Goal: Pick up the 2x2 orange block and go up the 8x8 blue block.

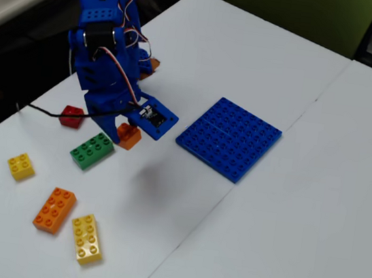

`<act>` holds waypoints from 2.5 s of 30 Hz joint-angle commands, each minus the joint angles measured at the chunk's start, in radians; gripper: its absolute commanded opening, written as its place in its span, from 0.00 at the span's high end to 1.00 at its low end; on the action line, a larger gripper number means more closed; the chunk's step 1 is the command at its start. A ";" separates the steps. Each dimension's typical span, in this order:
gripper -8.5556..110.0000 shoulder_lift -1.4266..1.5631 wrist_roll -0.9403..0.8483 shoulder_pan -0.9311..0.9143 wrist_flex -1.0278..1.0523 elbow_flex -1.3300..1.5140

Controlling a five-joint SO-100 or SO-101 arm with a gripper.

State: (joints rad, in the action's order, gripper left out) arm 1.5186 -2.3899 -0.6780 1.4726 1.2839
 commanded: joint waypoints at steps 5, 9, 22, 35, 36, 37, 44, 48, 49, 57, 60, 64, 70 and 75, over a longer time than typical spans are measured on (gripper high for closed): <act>0.93 0.176 0.158 0.124 0.074 -0.005; 0.93 0.207 0.281 0.209 0.092 -0.008; 0.93 0.158 0.540 0.434 0.127 -0.117; 0.93 -0.012 0.716 0.583 0.184 -0.308; 0.93 -0.026 0.723 0.592 0.184 -0.318; 0.93 -0.041 0.732 0.600 0.184 -0.325; 0.93 -0.178 0.764 0.638 0.184 -0.433; 0.93 -0.233 0.776 0.653 0.175 -0.465; 0.93 -0.244 0.776 0.657 0.175 -0.472; 0.93 -0.298 0.792 0.676 0.172 -0.495; 0.93 -0.307 0.801 0.681 0.172 -0.495; 0.93 -0.316 0.808 0.683 0.175 -0.497; 0.93 -0.353 0.821 0.683 0.186 -0.531; 0.93 -0.367 0.821 0.683 0.187 -0.534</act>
State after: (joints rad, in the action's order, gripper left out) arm 1.1443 -1.5723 -0.0077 1.6506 0.8038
